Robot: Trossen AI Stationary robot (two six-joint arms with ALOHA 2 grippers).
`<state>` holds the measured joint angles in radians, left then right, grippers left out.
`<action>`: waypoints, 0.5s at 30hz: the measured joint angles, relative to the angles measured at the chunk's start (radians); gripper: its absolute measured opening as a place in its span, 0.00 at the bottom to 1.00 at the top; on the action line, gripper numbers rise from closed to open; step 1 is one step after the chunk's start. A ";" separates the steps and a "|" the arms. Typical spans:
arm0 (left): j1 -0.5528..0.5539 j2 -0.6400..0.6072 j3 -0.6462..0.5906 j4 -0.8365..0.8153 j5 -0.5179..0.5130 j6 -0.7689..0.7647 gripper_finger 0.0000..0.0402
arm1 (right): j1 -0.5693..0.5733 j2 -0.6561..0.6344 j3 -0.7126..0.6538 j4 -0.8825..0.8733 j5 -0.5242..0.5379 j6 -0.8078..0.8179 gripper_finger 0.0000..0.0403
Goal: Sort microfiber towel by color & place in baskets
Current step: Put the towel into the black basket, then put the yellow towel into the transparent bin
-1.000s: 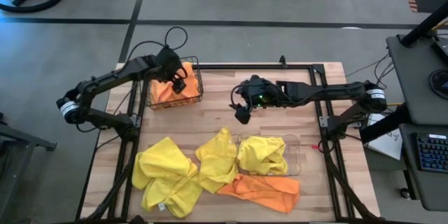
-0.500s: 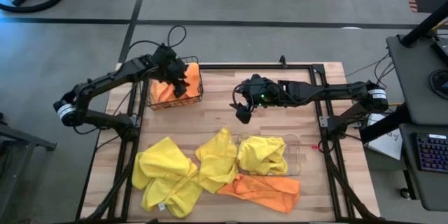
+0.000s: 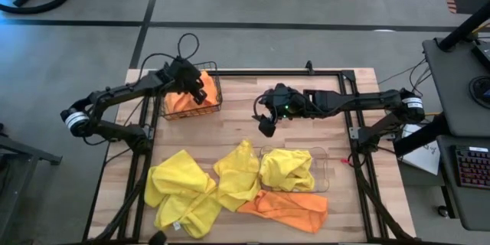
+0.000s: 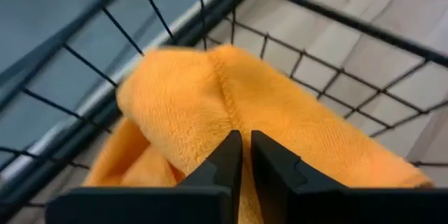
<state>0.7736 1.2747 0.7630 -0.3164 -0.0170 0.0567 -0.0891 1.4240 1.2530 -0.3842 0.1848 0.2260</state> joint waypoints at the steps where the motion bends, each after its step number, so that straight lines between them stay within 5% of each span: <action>1: 0.002 0.000 -0.005 0.000 0.003 -0.011 0.03 | 0.000 0.000 0.000 0.000 0.000 0.000 0.73; 8: 0.003 -0.043 0.013 -0.004 0.001 -0.047 0.02 | 0.019 0.000 0.014 -0.006 0.001 0.008 0.73; 15: -0.065 -0.226 0.021 -0.020 0.000 -0.147 0.02 | 0.133 -0.001 0.053 -0.050 -0.002 -0.009 0.73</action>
<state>0.7089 1.0490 0.7842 -0.3367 -0.0170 -0.0907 0.0438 1.4231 1.3059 -0.4346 0.1825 0.2173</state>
